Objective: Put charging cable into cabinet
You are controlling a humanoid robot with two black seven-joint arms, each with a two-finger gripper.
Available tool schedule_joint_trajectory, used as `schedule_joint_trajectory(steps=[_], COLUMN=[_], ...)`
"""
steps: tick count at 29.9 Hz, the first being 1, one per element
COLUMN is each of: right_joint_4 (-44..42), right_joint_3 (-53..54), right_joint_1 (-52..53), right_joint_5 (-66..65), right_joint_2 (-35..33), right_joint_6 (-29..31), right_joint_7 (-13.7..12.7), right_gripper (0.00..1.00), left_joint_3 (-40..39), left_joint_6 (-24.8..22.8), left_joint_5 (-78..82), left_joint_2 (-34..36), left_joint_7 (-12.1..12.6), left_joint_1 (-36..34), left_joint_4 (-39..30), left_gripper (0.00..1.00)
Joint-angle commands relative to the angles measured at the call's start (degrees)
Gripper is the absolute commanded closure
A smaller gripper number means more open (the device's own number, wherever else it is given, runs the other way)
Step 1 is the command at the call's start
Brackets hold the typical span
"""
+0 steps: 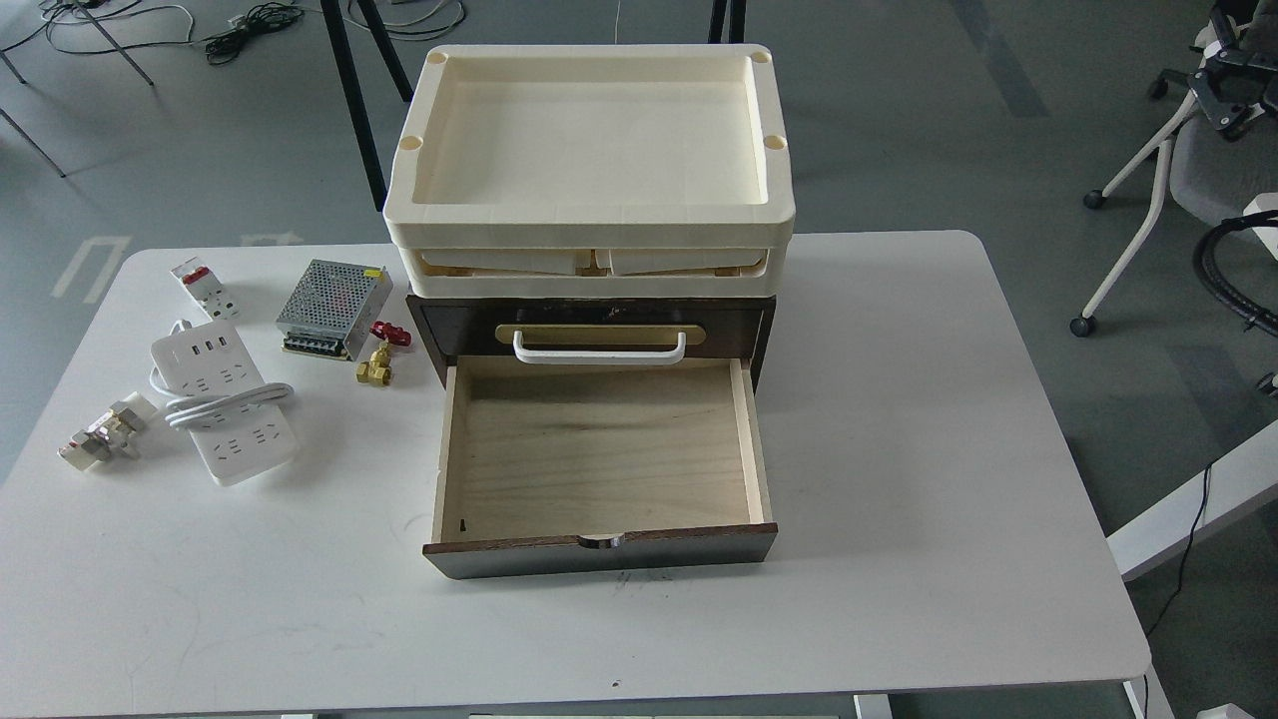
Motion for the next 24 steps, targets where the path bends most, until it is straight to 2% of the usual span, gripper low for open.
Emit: schedule_joint_trajectory(steps=[1,7,13,18,24], right_joint_4=[0.1,0.1,-0.3,-0.3,-0.2], right_joint_3=[1.4,1.8,1.7,1.7,1.7], right_joint_1=[-2.5,-4.7,-5.6,-6.4,-6.6], right_joint_5=[0.0,0.0,0.0,0.0,0.0], right_joint_2=[-1.3,-2.1,-2.2,-1.6,-0.6], right_joint_6=[0.0,0.0,0.0,0.0,0.0], right_joint_7=[0.0,0.0,0.0,0.0,0.0], right_gripper=[0.0,0.0,0.0,0.0,0.0], left_joint_3=[0.8,8.6,21.8,30.9,31.7], left_joint_6=[0.0,0.0,0.0,0.0,0.0], left_joint_5=[13.7,40.7,57.7,64.5,66.3], left_joint_2=[2.6,0.8,1.7,0.1,-10.9], left_joint_7=[0.0,0.0,0.0,0.0,0.0], left_joint_1=[0.0,0.1,0.3,-0.2,-1.3], left_joint_4=[-3.6,-4.5,-3.6,1.8,11.2], left_gripper=[0.0,0.0,0.0,0.01,0.02])
